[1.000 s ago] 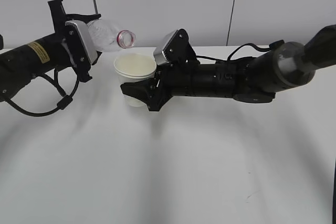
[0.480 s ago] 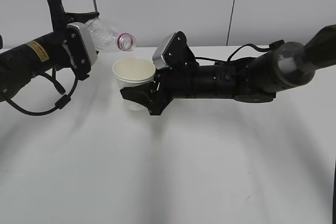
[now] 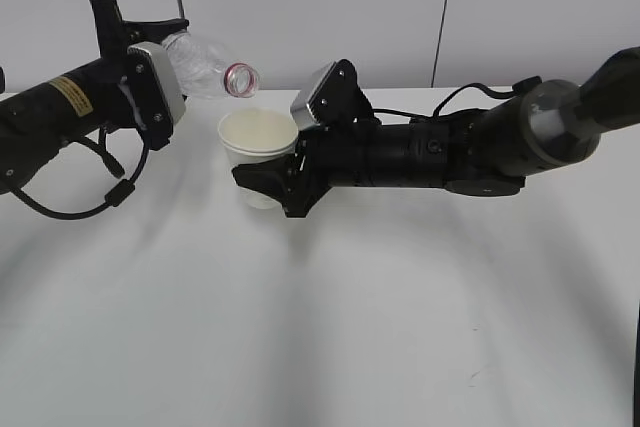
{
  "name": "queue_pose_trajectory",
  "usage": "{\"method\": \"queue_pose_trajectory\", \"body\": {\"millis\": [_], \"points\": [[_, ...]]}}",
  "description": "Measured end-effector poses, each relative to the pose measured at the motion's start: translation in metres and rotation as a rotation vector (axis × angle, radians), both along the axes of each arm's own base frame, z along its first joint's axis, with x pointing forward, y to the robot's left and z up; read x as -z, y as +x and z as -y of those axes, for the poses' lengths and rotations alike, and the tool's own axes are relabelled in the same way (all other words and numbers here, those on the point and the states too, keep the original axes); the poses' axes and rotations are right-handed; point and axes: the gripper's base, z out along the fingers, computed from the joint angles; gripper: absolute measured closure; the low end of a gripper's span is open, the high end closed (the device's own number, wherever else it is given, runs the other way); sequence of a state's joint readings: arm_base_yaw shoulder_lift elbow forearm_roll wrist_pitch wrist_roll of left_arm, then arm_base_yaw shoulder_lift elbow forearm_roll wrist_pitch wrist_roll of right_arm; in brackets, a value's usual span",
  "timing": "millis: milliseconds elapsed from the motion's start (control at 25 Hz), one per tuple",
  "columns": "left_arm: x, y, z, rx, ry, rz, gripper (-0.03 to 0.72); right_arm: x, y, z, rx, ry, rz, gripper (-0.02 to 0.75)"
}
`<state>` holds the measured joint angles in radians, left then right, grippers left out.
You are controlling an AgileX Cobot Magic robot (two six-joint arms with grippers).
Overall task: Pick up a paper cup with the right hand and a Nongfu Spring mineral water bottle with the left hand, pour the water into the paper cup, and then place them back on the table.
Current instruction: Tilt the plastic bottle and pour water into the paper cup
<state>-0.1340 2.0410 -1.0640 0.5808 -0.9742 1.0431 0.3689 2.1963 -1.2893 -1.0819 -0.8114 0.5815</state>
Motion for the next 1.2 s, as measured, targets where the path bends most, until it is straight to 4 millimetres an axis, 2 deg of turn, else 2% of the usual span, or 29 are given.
{"method": "queue_pose_trajectory", "body": {"millis": [1200], "points": [[-0.0027,-0.0001,0.0001,0.0,0.094,0.101,0.284,-0.0009,0.0021,0.0008,0.033,0.022,-0.02,0.246]]}}
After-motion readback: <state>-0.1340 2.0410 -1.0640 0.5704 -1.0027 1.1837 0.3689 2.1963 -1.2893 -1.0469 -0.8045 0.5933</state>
